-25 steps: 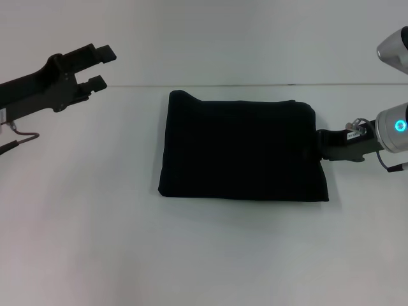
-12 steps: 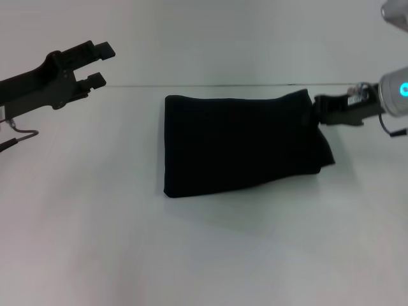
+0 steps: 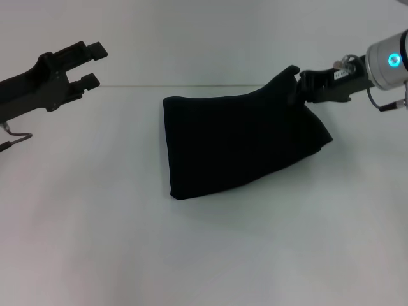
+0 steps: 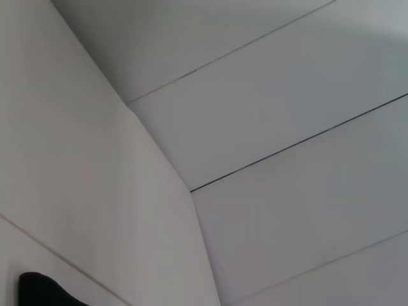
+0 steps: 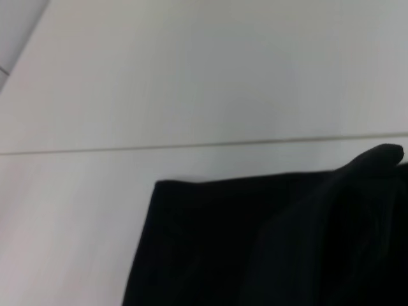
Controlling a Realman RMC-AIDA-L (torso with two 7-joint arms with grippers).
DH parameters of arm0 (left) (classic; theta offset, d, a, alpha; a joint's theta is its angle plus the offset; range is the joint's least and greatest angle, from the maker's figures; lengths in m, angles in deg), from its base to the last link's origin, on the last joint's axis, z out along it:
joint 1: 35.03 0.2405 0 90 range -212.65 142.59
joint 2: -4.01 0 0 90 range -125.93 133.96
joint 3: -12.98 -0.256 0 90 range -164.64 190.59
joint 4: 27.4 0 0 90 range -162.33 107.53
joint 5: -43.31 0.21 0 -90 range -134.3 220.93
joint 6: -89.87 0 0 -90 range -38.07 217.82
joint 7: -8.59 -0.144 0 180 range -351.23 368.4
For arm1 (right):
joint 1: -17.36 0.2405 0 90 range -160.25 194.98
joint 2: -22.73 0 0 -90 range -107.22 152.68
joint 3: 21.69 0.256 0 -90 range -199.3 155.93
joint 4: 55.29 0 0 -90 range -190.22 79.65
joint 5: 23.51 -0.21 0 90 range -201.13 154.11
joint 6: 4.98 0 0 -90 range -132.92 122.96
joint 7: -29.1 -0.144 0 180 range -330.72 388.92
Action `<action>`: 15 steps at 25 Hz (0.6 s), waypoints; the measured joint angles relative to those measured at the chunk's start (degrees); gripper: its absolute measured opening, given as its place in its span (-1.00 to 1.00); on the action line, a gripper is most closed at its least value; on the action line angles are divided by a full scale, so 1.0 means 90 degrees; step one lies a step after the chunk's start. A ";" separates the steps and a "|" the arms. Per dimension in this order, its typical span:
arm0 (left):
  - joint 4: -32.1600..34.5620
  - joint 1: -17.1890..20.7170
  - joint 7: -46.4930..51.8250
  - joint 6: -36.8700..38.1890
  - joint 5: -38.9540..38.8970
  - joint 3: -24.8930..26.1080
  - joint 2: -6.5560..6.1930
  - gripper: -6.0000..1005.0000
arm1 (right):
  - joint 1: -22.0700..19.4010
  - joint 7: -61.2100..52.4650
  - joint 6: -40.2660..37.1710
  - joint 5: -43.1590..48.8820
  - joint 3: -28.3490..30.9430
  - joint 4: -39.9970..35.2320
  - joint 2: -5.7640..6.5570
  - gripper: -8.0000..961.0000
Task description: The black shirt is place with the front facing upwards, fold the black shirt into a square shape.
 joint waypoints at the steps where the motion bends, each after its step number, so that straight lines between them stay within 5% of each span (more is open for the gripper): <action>1: 0.0000 0.0014 -0.0004 -0.0007 -0.0015 0.0000 0.0003 0.62 | -0.0034 0.0000 0.0018 0.0010 -0.0026 0.0026 -0.0005 -0.87; 15: 0.0000 -0.0037 -0.0016 -0.0039 -0.0040 0.0000 0.0006 0.61 | -0.0326 0.0071 -0.0044 0.0006 -0.0036 0.0170 0.0061 -0.84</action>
